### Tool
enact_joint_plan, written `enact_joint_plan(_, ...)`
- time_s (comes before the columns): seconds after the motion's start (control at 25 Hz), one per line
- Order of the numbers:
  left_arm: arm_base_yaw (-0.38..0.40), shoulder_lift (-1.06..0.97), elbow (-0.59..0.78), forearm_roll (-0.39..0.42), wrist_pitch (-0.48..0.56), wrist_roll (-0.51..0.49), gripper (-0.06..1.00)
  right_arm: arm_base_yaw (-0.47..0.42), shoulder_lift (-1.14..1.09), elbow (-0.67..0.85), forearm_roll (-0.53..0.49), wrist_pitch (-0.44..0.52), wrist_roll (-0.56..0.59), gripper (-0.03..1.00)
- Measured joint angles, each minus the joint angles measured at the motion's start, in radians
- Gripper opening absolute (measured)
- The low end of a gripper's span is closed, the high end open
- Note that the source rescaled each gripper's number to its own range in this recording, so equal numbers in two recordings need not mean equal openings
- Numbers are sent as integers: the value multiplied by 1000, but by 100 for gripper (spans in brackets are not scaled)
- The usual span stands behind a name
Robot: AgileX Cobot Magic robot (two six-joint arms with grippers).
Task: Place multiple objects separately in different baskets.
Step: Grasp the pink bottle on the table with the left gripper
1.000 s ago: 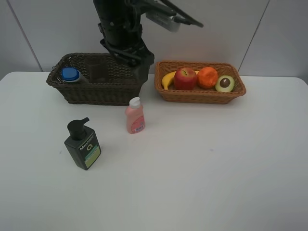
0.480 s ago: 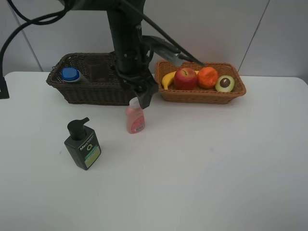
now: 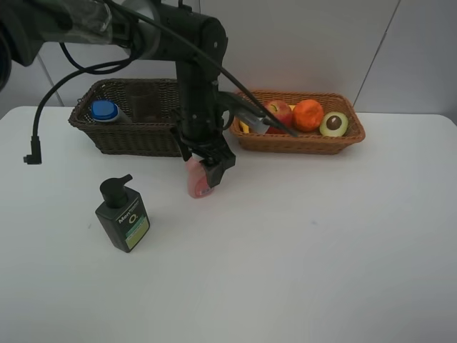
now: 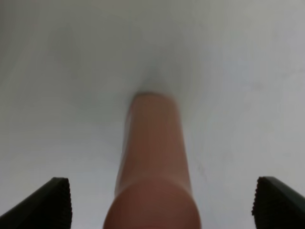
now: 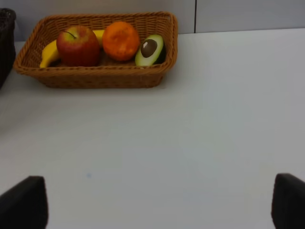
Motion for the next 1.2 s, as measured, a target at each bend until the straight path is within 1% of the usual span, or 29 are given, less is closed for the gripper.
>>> enact_joint_plan(0.56, 0, 37, 0, -10, -5, 0, 100, 0, 0, 0, 0, 0, 0, 100)
enact_joint_plan(0.64, 0, 37, 0, -10, -5, 0, 98, 0, 0, 0, 0, 0, 0, 100)
enact_joint_plan(0.72, 0, 37, 0, -10, -5, 0, 90, 0, 0, 0, 0, 0, 0, 100)
enact_joint_plan(0.76, 0, 37, 0, -10, -5, 0, 81, 0, 0, 0, 0, 0, 0, 100)
enact_joint_plan(0.88, 0, 37, 0, -10, -4, 0, 43, 0, 0, 0, 0, 0, 0, 100)
enact_joint_plan(1.2, 0, 37, 0, -12, -3, -3, 44, 0, 0, 0, 0, 0, 0, 100)
